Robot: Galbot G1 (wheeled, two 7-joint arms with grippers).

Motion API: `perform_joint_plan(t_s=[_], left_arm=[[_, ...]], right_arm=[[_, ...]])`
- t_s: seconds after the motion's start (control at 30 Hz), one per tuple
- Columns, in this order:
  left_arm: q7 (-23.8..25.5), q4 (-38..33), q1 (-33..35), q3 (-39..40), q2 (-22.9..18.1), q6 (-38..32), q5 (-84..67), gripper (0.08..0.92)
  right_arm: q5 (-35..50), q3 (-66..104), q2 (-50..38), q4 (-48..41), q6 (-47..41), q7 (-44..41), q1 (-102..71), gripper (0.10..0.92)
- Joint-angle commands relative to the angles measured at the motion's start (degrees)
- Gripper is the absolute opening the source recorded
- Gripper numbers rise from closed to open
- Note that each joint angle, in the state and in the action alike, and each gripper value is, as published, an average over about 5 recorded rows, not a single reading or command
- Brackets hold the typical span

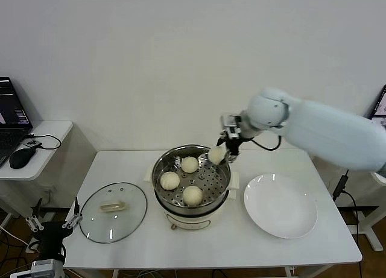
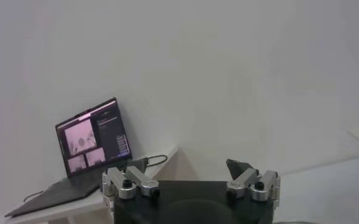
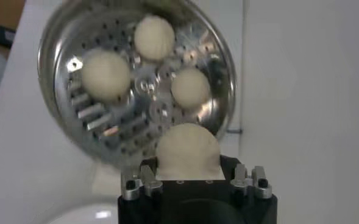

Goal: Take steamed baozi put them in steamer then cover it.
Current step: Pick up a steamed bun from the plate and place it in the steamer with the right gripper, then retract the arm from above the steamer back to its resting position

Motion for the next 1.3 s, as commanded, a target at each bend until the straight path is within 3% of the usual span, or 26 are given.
perform_joint_plan(t_s=[0.03, 0.7, 0.97, 1.1, 1.3], left_arm=[[-0.02, 0.16, -0.11, -0.04, -0.16, 0.01, -0.01, 0.823], [-0.17, 0.49, -0.17, -0.12, -0.23, -0.13, -0.10, 0.823], [-0.19, 0.47, -0.17, -0.43, -0.10, -0.15, -0.32, 0.823], [-0.18, 0.39, -0.26, -0.44, -0.13, -0.14, -0.41, 0.823], [-0.21, 0.75, -0.74, -0.09, -0.38, -0.15, -0.57, 0.823]], right_arm=[[2.74, -3.51, 6.74, -1.84, -6.58, 5.74, -4.28, 0.645], [-0.30, -1.26, 5.15, -2.55, -6.69, 6.58, -8.44, 0.655], [0.98, 4.01, 0.65, 1.94, -6.65, 6.25, -5.38, 0.803], [4.89, 7.16, -2.81, 5.64, -6.62, 14.10, -6.19, 0.821], [12.28, 17.03, -10.41, 13.95, -1.85, 35.03, -16.96, 0.823]])
